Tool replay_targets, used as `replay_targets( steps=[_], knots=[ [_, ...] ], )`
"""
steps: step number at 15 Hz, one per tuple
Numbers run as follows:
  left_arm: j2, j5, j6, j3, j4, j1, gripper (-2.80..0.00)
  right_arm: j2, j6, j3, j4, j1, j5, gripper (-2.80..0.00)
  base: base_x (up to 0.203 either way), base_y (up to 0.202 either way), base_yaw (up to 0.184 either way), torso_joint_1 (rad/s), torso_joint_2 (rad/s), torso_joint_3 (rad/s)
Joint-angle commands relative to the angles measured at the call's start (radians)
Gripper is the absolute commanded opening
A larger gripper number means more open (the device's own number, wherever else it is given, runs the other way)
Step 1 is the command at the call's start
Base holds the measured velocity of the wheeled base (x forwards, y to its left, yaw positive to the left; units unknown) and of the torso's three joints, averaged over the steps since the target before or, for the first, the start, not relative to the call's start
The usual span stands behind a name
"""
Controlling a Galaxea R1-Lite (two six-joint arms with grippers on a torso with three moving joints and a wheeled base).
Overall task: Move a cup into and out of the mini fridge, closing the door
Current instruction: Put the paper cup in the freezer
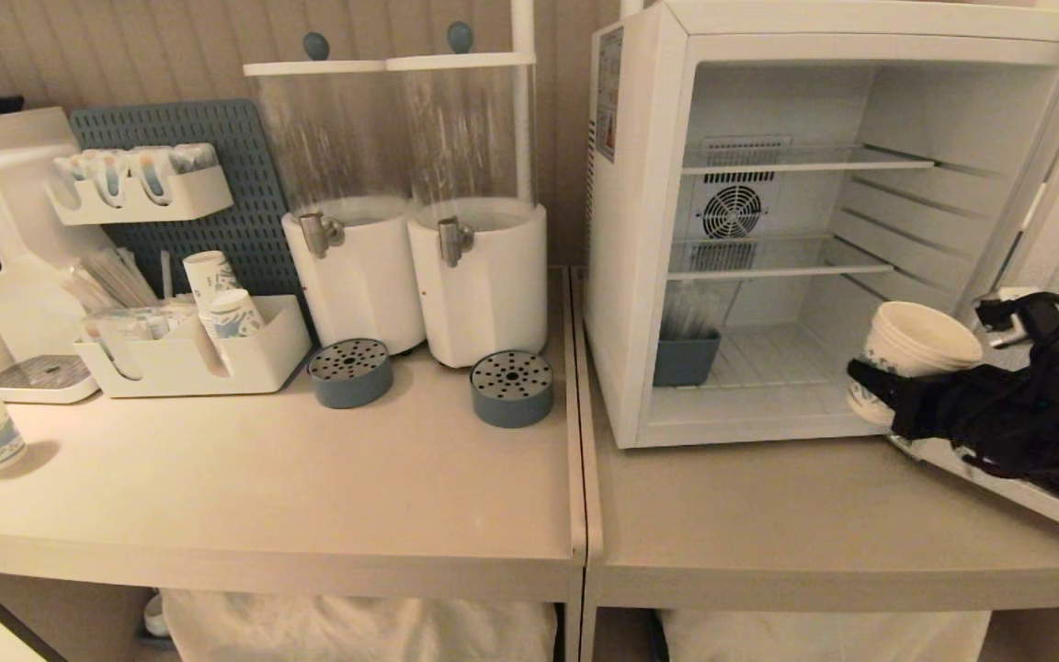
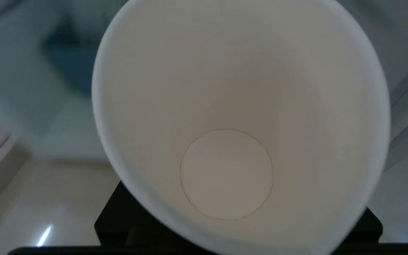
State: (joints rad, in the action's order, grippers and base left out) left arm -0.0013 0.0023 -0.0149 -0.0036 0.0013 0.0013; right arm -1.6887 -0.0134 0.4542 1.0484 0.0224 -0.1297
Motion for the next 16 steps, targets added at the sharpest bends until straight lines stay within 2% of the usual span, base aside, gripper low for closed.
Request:
replay_targets(
  steps=[1,4,7,9,13,16],
  knots=[
    [0.000,0.001,0.000,0.000,0.000,0.001,-2.80,-0.097,0.000,-0.033,0.197,0.037,0.067,-2.80,0.000,0.000,0.000,0.000,0.00,0.000],
    [0.000,0.001,-0.002,0.001,0.000,0.000,-2.80,-0.136,-0.002,-0.026,0.258,0.067,0.128,-2.80,0.000,0.000,0.000,0.000,0.00,0.000],
    [0.000,0.001,-0.002,0.001,-0.001,0.002,-2.80,-0.334,-0.014,0.001,0.394,0.105,0.199,-2.80,0.000,0.000,0.000,0.000,0.00,0.000],
    [0.000,0.001,-0.002,0.001,-0.001,0.000,-2.80,-0.437,-0.018,0.064,0.431,0.114,0.221,-2.80,0.000,0.000,0.000,0.000,0.00,0.000],
    [0.000,0.001,-0.002,0.001,-0.001,0.000,-2.80,-0.577,-0.042,0.217,0.418,0.111,0.259,-2.80,0.000,0.000,0.000,0.000,0.00,0.000],
    [0.000,0.001,-0.002,0.001,-0.001,0.000,-2.80,-0.600,-0.046,0.331,0.297,0.093,0.260,-2.80,0.000,0.000,0.000,0.000,0.00,0.000]
  ],
)
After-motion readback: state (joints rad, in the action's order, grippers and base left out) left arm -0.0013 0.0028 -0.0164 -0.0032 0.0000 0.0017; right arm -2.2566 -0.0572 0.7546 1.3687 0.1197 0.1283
